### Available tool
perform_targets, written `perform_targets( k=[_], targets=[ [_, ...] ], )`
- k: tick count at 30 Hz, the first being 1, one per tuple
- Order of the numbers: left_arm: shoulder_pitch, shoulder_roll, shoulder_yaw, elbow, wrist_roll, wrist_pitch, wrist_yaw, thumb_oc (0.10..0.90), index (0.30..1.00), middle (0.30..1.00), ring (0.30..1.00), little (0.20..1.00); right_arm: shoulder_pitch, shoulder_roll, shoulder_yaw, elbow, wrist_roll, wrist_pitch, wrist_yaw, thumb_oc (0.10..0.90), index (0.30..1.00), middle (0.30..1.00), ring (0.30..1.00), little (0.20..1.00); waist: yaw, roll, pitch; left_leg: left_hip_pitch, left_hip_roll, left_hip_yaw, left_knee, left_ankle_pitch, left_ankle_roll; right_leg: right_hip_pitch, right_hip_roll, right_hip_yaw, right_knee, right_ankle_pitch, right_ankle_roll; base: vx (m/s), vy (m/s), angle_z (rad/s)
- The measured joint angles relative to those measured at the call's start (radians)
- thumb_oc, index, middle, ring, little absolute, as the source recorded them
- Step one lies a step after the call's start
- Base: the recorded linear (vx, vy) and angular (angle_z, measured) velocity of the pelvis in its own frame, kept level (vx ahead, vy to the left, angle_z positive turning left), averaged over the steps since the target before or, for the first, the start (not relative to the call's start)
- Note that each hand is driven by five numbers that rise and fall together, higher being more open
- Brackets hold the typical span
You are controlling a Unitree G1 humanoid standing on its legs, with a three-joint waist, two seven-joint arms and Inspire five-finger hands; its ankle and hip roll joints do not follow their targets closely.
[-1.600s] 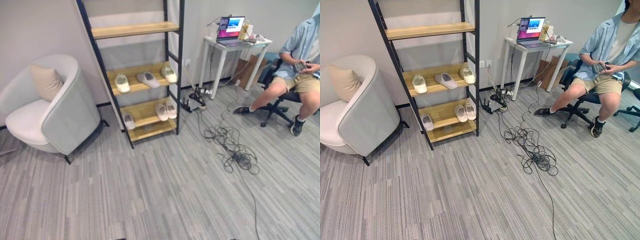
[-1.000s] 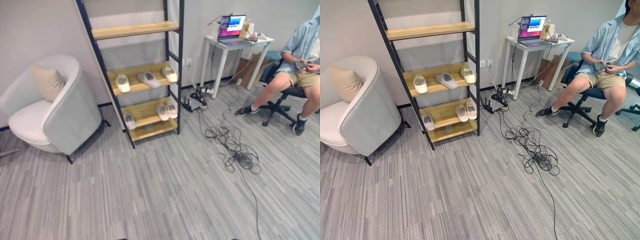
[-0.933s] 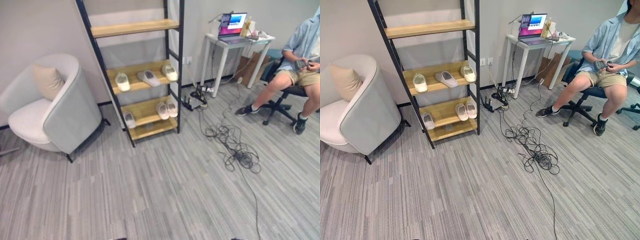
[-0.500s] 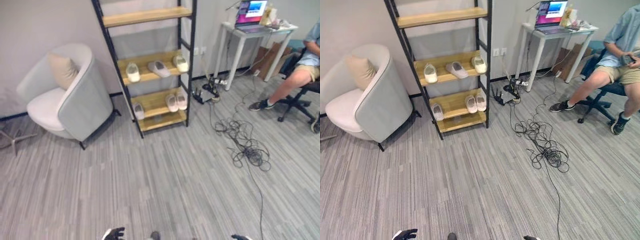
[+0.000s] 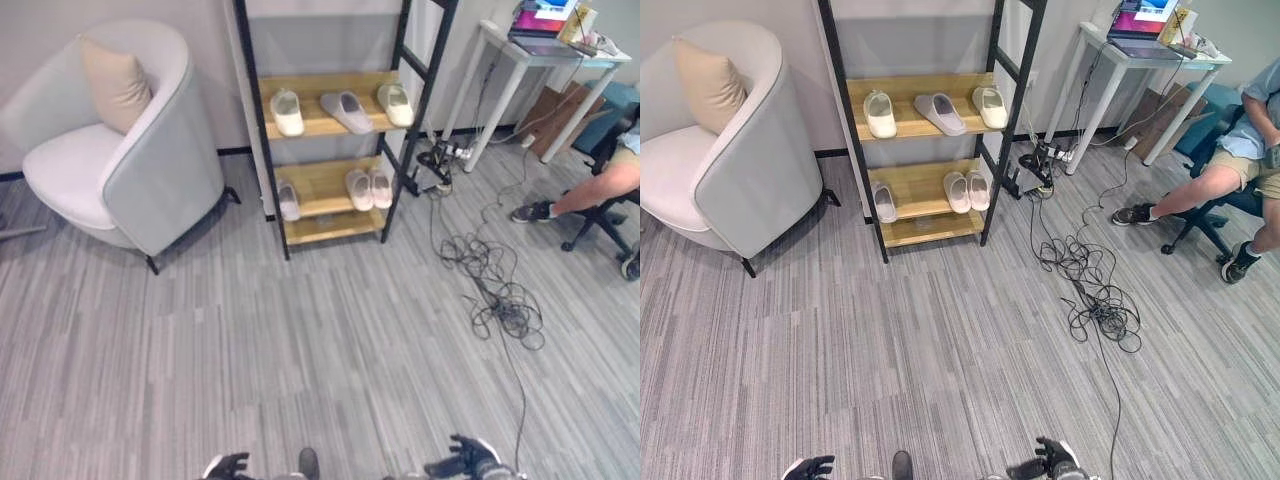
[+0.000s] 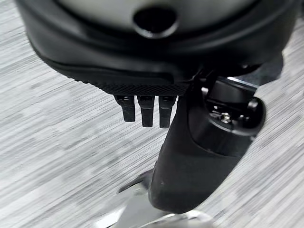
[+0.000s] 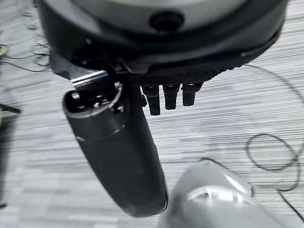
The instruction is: Arrange the slippers neatly on the shoe rack.
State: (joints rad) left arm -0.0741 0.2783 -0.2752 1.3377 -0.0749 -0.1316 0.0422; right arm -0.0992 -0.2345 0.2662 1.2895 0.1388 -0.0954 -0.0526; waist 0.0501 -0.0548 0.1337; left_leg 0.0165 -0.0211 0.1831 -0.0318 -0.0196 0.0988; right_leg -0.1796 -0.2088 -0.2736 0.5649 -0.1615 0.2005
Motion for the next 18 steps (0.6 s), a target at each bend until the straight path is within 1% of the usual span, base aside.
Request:
perform_targets(
  k=[1,2,3,4,5,6,7,8,9,10,11,12,13,14,15,16,17,18],
  targets=[
    [-0.003,0.0,-0.001,-0.001,0.0,0.0,-0.004,0.8,0.9,0.9,0.9,0.9,-0.001,0.009,0.001,-0.003,0.0,-0.009,0.001,0.8,0.9,0.9,0.9,0.9,-0.013,0.004,0.002,0.016,0.001,-0.011,-0.006,0.008,-0.007,-0.007,0.015,0.002,-0.026,-0.016,-0.024,0.18,-0.057,0.4],
    [0.001,-0.012,-0.006,-0.001,0.0,0.0,-0.005,0.8,0.9,0.9,0.9,0.9,0.0,0.011,0.003,-0.02,0.0,-0.01,0.001,0.8,0.9,0.9,0.9,0.9,-0.022,0.008,0.004,0.031,0.0,-0.016,-0.012,0.009,-0.008,-0.018,0.022,-0.016,-0.072,-0.012,-0.031,0.18,-0.055,0.36],
    [-0.003,-0.018,-0.006,-0.001,0.0,-0.001,-0.005,0.8,0.9,0.9,0.9,0.9,-0.001,0.012,0.005,-0.029,0.0,-0.011,0.001,0.8,0.9,0.9,0.9,0.9,-0.021,0.01,0.005,0.04,0.0,-0.018,-0.016,0.006,-0.01,-0.027,0.027,-0.029,-0.114,-0.001,-0.046,0.45,-0.146,0.27],
    [-0.01,-0.026,-0.007,-0.001,0.0,-0.001,-0.006,0.8,0.9,0.9,0.9,0.9,-0.003,0.014,0.005,-0.033,0.001,-0.013,0.001,0.8,0.9,0.9,0.9,0.9,-0.026,0.01,0.008,0.05,0.0,-0.028,-0.014,-0.008,-0.011,-0.041,0.029,-0.04,-0.167,0.024,-0.065,0.52,-0.174,0.09],
    [-0.019,-0.033,-0.002,0.01,0.0,0.0,-0.007,0.8,0.9,0.9,0.9,0.9,-0.007,0.012,-0.001,-0.05,0.002,-0.011,0.003,0.8,0.9,0.9,0.9,0.9,-0.031,0.016,0.01,0.052,0.003,-0.046,-0.008,-0.034,-0.015,-0.074,0.04,-0.018,-0.198,0.028,-0.079,0.65,-0.218,0.23],
    [-0.023,-0.037,0.006,0.02,0.0,0.001,-0.008,0.8,0.9,0.9,0.9,0.9,-0.01,0.012,-0.002,-0.059,0.004,-0.011,0.005,0.8,0.9,0.9,0.9,0.9,-0.051,0.02,0.012,0.058,0.008,-0.057,-0.005,-0.029,-0.024,-0.076,0.045,-0.008,-0.255,0.047,-0.083,0.37,-0.126,0.35],
    [-0.02,-0.046,0.004,0.029,0.0,0.0,-0.008,0.8,0.9,0.9,0.9,0.9,-0.015,0.015,-0.002,-0.072,0.012,-0.012,0.008,0.8,0.9,0.9,0.9,0.9,-0.077,0.019,0.011,0.078,0.007,-0.07,-0.014,-0.043,-0.038,-0.088,0.045,0.015,-0.343,0.112,-0.07,0.22,-0.073,0.42],
    [-0.017,-0.047,0.003,0.03,0.0,0.0,-0.009,0.8,0.9,0.9,0.9,0.9,-0.015,0.018,-0.002,-0.076,0.015,-0.012,0.01,0.8,0.9,0.9,0.9,0.9,-0.08,0.017,0.011,0.09,0.006,-0.073,-0.015,-0.044,-0.043,-0.091,0.044,0.019,-0.376,0.137,-0.07,0.3,-0.134,0.33],
    [-0.01,-0.05,0.002,0.03,0.0,-0.001,-0.009,0.8,0.9,0.9,0.9,0.9,-0.008,0.024,-0.002,-0.078,0.022,-0.012,0.01,0.8,0.9,0.9,0.9,0.9,-0.08,0.008,0.009,0.128,0.005,-0.08,-0.029,-0.058,-0.059,-0.09,0.035,0.018,-0.424,0.195,-0.074,0.35,-0.162,0.25],
    [-0.004,-0.052,0.0,0.028,0.0,-0.001,-0.011,0.8,0.9,0.9,0.9,0.9,0.003,0.029,-0.002,-0.077,0.022,-0.012,0.011,0.8,0.9,0.9,0.9,0.9,-0.08,-0.004,0.004,0.156,0.007,-0.094,-0.03,-0.082,-0.076,-0.083,0.03,0.017,-0.428,0.236,-0.085,0.35,-0.164,0.27],
    [0.002,-0.049,0.001,0.028,0.0,-0.002,-0.008,0.8,0.9,0.9,0.9,0.9,0.009,0.031,-0.002,-0.076,0.022,-0.011,0.012,0.8,0.9,0.9,0.9,0.9,-0.08,-0.002,0.003,0.173,0.016,-0.104,-0.026,-0.095,-0.092,-0.068,0.038,0.019,-0.421,0.269,-0.109,0.31,-0.167,0.36],
    [0.015,-0.061,0.002,0.028,0.0,-0.002,-0.009,0.8,0.9,0.9,0.9,0.9,0.017,0.024,-0.003,-0.075,0.022,-0.01,0.015,0.8,0.9,0.9,0.9,0.9,-0.08,0.029,-0.008,0.198,0.057,-0.122,-0.021,-0.11,-0.11,-0.033,0.073,-0.001,-0.426,0.268,-0.153,0.17,-0.113,0.29],
    [0.019,-0.07,0.0,0.028,0.0,-0.002,-0.01,0.8,0.9,0.9,0.9,0.9,0.017,0.017,-0.004,-0.072,0.021,-0.009,0.017,0.8,0.9,0.9,0.9,0.9,-0.079,0.046,-0.018,0.198,0.083,-0.129,-0.008,-0.111,-0.115,-0.018,0.096,-0.016,-0.435,0.251,-0.165,0.24,-0.185,0.28],
    [0.024,-0.071,0.001,0.03,0.0,-0.002,-0.013,0.8,0.9,0.9,0.9,0.9,0.015,0.015,-0.004,-0.068,0.021,-0.007,0.021,0.8,0.9,0.9,0.9,0.9,-0.077,0.049,-0.019,0.191,0.098,-0.136,0.019,-0.108,-0.123,0.0,0.108,-0.03,-0.449,0.245,-0.168,0.13,-0.152,0.23],
    [0.022,-0.07,0.002,0.029,0.0,-0.002,-0.011,0.8,0.9,0.9,0.9,0.9,0.018,0.016,-0.003,-0.067,0.021,-0.006,0.023,0.8,0.9,0.9,0.9,0.9,-0.077,0.046,-0.02,0.174,0.114,-0.14,0.077,-0.105,-0.145,0.035,0.123,-0.043,-0.472,0.254,-0.185,0.18,-0.231,0.22],
    [0.019,-0.066,0.004,0.029,-0.001,-0.003,-0.01,0.8,0.9,0.9,0.9,0.9,0.02,0.019,-0.003,-0.072,0.022,-0.006,0.025,0.8,0.9,0.9,0.9,0.9,-0.078,0.035,-0.025,0.15,0.13,-0.14,0.168,-0.099,-0.177,0.08,0.143,-0.054,-0.513,0.242,-0.191,0.17,-0.268,0.21],
    [0.011,-0.063,0.004,0.029,-0.004,-0.003,-0.01,0.8,0.9,0.9,0.9,0.9,0.027,0.023,0.0,-0.074,0.022,-0.007,0.026,0.8,0.9,0.9,0.9,0.9,-0.077,0.022,-0.03,0.106,0.134,-0.138,0.261,-0.103,-0.193,0.101,0.145,-0.06,-0.538,0.239,-0.2,0.11,-0.194,0.08],
    [0.002,-0.057,0.007,0.022,-0.029,-0.008,-0.009,0.8,0.9,0.9,0.9,0.9,0.028,0.023,0.011,-0.071,0.023,-0.007,0.025,0.8,0.9,0.9,0.9,0.9,-0.067,0.002,-0.037,0.019,0.142,-0.141,0.444,-0.074,-0.242,0.129,0.162,-0.058,-0.57,0.227,-0.227,0.12,-0.159,-0.03]
  ],
)
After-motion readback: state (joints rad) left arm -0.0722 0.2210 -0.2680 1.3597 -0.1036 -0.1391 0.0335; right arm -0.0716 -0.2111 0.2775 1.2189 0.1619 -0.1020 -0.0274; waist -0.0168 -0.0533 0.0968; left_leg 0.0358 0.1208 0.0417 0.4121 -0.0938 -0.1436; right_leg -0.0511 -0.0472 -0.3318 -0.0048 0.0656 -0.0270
